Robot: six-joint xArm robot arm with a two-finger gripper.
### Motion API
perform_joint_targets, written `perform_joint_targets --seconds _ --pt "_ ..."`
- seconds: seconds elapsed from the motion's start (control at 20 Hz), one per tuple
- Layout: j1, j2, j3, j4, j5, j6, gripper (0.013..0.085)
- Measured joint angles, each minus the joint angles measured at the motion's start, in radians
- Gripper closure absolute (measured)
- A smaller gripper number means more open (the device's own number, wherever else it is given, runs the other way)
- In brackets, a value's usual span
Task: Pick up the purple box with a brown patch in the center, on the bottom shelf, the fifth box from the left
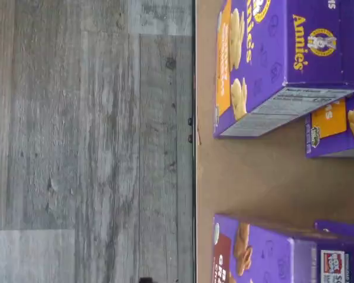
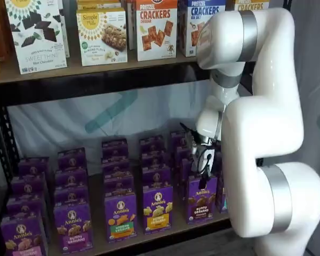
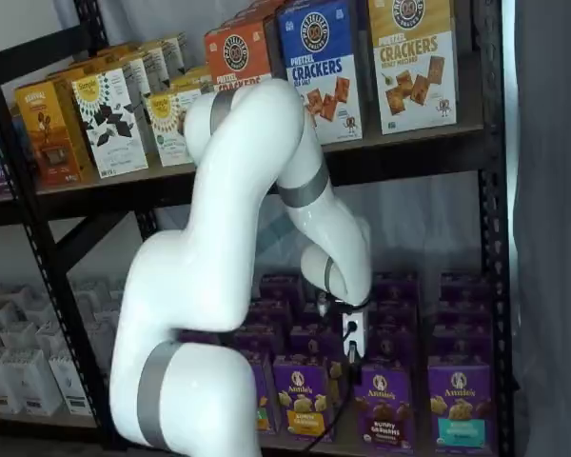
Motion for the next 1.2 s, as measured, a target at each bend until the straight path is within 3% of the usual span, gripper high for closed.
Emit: perform_joint_targets --seconds 0.15,0.25,0.35,0.6,0.7,0.9,1.2 --pt "-0.004 0.017 -0.038 -0.086 0.085 0.081 0.0130" --pt "0.002 0.031 -0.047 -0.095 0.082 0.094 0.0130" --pt "0.007 0.046 -0.057 -0.085 0.073 0.088 0.0130" --pt "0.007 0.083 -0.104 0.037 0.063 -0.021 0.0130" --pt "-0.001 0.099 -0.131 0.040 0.066 -0.030 0.0130" --pt "-0.018 0.130 -0.179 -0.003 0.078 -0.004 0.0130" --pt "-0.028 0.182 -0.237 -0.145 0.091 0.113 0.0130"
